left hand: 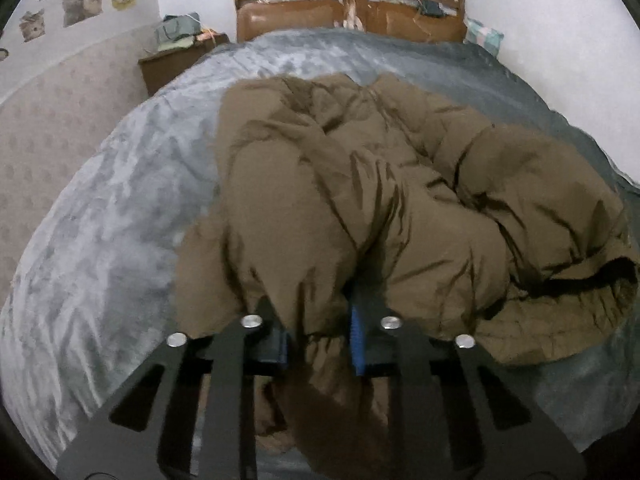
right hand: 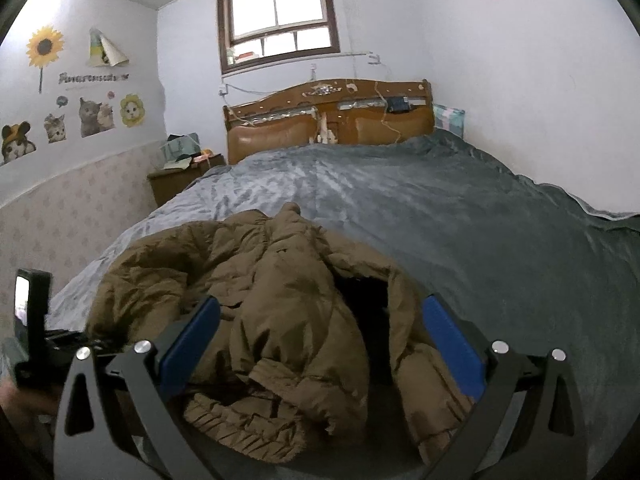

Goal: Fold large clothes
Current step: 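Grasp the brown jacket with the left gripper and lift it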

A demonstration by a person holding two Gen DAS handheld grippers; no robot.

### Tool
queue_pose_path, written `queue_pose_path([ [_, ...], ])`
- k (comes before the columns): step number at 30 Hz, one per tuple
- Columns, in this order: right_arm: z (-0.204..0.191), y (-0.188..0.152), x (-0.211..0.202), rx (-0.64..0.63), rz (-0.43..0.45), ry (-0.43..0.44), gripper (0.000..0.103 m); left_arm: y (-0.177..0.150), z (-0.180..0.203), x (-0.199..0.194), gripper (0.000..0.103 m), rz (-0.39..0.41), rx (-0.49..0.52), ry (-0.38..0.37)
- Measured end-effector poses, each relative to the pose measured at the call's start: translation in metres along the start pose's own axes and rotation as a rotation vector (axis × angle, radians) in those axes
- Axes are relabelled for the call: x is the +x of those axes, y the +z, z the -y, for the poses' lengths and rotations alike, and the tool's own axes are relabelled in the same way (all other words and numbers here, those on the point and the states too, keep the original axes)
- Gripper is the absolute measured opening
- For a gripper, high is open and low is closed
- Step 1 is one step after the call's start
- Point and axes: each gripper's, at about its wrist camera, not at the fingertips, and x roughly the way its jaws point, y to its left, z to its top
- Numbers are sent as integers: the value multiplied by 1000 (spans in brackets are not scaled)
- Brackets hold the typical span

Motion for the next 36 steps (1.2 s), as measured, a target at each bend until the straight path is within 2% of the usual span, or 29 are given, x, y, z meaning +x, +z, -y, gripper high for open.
queue_pose_path([
  [4, 8, -2, 5, 29, -10, -12, 101, 13, -29, -11, 18, 43, -24, 66],
  [6, 11, -3, 6, 34, -12, -14, 101, 22, -52, -17, 18, 78, -17, 132],
  [7, 12, -3, 7, 37, -15, -14, 101, 29, -67, -20, 18, 96, 4, 192],
  [9, 13, -3, 9, 39, -16, -14, 101, 38, -96, -20, 18, 102, 1, 261],
  [14, 14, -3, 12, 39, -16, -27, 101, 57, -187, -10, 18, 70, -68, 444],
  [17, 18, -5, 13, 42, -23, -46, 101, 57, -234, 17, 23, 6, -87, 541],
  [18, 21, -5, 15, 49, -29, -61, 101, 55, -250, 27, 31, -26, -102, 564],
  [19, 25, -5, 17, 56, -31, -70, 101, 54, -260, 31, 46, -43, -109, 581],
  [20, 29, -5, 17, 67, -36, -81, 101, 51, -270, 37, 56, -64, -125, 610],
  [21, 34, -5, 18, 84, -38, -94, 101, 49, -274, 39, 73, -65, -138, 625],
  [22, 40, -5, 19, 100, -39, -103, 101, 46, -278, 38, 87, -56, -151, 637],
  [24, 52, -5, 21, 127, -44, -122, 101, 38, -279, 27, 100, -20, -197, 622],
  [28, 71, -10, 31, 148, -94, -153, 101, 18, -269, -4, 100, 24, -285, 536],
  [30, 82, -17, 42, 157, -152, -171, 101, 13, -248, -27, 100, 76, -340, 454],
  [34, 102, -34, 70, 225, -291, -177, 101, -6, -181, -45, 100, 113, -357, 293],
  [36, 101, -40, 82, 213, -328, -173, 101, -10, -149, -39, 100, 88, -330, 217],
])
